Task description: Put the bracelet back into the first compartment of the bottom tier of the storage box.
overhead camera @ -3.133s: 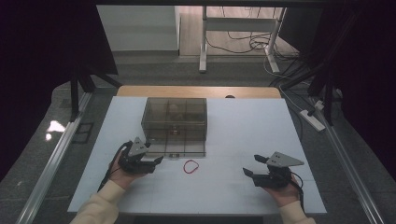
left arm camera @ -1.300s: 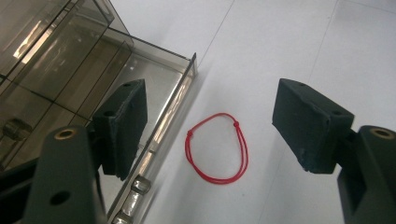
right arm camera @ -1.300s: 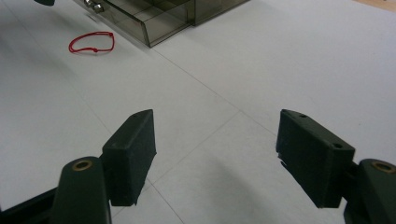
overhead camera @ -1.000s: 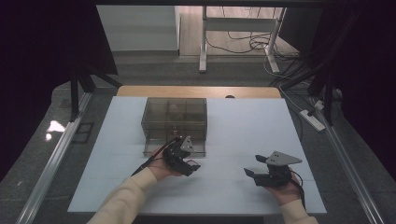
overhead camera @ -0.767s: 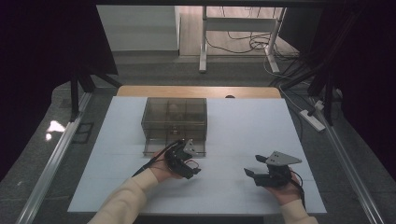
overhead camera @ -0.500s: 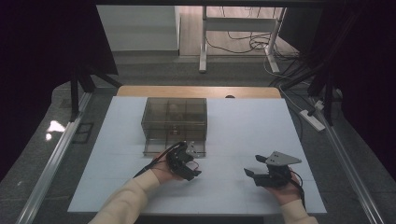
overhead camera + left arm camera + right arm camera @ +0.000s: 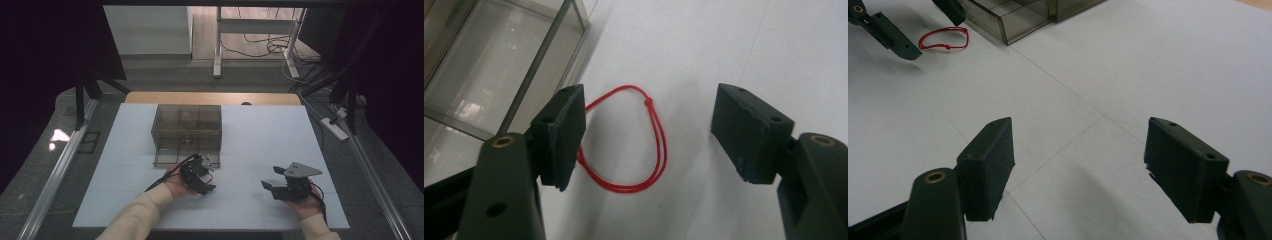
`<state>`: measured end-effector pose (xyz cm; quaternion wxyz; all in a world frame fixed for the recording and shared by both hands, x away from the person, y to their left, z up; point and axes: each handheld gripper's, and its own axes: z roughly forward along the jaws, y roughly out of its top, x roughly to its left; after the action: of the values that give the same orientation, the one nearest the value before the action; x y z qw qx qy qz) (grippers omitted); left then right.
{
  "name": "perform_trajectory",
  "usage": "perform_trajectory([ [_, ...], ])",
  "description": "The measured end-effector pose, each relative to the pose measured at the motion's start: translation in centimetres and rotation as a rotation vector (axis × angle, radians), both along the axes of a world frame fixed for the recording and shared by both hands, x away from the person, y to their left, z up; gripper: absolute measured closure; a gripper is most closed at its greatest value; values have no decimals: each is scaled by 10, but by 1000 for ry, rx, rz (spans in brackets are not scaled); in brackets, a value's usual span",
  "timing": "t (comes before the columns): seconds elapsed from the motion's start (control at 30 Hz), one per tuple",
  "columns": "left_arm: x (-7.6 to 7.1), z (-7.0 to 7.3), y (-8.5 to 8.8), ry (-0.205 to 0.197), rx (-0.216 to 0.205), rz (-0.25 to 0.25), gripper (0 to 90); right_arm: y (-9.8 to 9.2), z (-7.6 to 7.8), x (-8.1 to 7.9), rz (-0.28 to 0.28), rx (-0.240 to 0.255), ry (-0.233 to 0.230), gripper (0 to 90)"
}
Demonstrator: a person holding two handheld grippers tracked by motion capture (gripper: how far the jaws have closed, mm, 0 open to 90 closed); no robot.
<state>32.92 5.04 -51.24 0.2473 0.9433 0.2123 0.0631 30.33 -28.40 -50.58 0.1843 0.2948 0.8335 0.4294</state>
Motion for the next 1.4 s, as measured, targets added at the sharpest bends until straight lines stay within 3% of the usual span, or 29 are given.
perform_trajectory([
  [0.13, 0, -4, -2, 6, 17, 0, 372, -1, 0, 0, -1, 4, 1, 275],
  [0.47, 3, -4, 1, 43, -12, -4, 516, -1, 0, 0, -2, 3, 1, 275],
  [0.63, 4, -4, 4, 39, -14, 9, 687, -1, 0, 0, -2, 3, 1, 276],
  [0.9, -1, -4, 1, 34, -11, -24, 875, -1, 0, 0, -2, 1, -1, 275],
  [1.17, -4, -2, 0, -6, -3, -30, 880, -2, 1, 0, -5, 8, 0, 274],
  [1.4, -3, 12, 13, -13, -100, -13, 880, -3, 1, 0, -8, 6, 2, 274],
])
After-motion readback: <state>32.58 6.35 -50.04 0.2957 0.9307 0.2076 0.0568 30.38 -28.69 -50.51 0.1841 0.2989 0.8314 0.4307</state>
